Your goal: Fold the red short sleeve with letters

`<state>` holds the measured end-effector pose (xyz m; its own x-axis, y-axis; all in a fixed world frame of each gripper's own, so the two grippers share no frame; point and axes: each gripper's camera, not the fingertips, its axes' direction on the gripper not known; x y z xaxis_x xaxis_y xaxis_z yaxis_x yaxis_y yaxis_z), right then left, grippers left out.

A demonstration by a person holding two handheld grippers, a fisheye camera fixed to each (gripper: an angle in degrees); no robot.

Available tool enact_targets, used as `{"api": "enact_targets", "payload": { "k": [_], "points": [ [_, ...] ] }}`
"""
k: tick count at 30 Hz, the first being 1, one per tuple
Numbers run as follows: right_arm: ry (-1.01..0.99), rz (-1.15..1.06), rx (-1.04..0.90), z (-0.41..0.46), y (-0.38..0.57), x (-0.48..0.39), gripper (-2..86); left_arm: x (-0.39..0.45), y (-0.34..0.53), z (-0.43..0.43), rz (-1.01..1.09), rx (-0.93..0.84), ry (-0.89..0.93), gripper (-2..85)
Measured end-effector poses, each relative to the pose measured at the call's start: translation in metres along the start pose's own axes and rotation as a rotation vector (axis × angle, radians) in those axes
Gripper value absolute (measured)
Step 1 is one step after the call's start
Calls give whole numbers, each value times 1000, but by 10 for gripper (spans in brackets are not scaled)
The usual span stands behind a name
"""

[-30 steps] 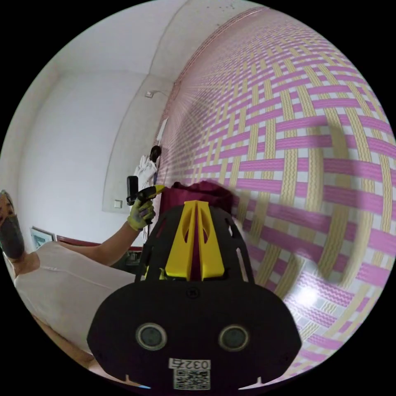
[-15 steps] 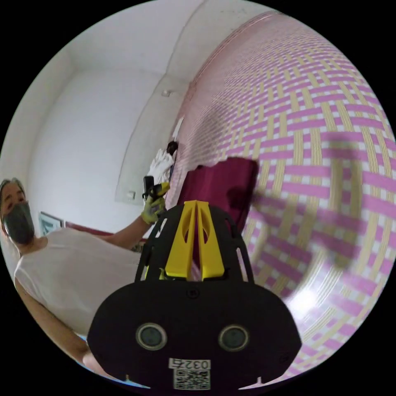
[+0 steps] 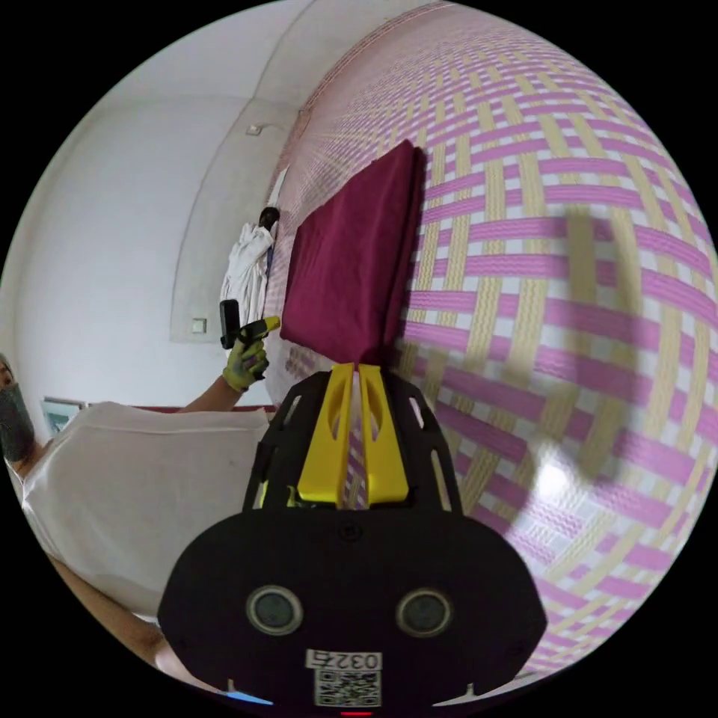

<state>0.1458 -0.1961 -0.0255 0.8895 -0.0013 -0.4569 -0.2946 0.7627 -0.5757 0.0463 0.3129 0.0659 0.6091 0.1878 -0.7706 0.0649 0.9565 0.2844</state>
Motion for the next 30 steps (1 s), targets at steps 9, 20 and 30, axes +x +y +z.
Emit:
{"api": "enact_targets", "payload": {
  "k": [9,20,30],
  "points": [
    [-95,247,97,1,26,21,105,-37,-39,-14,-254,135,95,82],
    [-356,394,163,24,52,40,113,-63,-180,-16,-373,-72,129,80],
    [-401,396,179,42,87,40,100,-53,-229,-11,-166,-252,184,82]
  ]
}}
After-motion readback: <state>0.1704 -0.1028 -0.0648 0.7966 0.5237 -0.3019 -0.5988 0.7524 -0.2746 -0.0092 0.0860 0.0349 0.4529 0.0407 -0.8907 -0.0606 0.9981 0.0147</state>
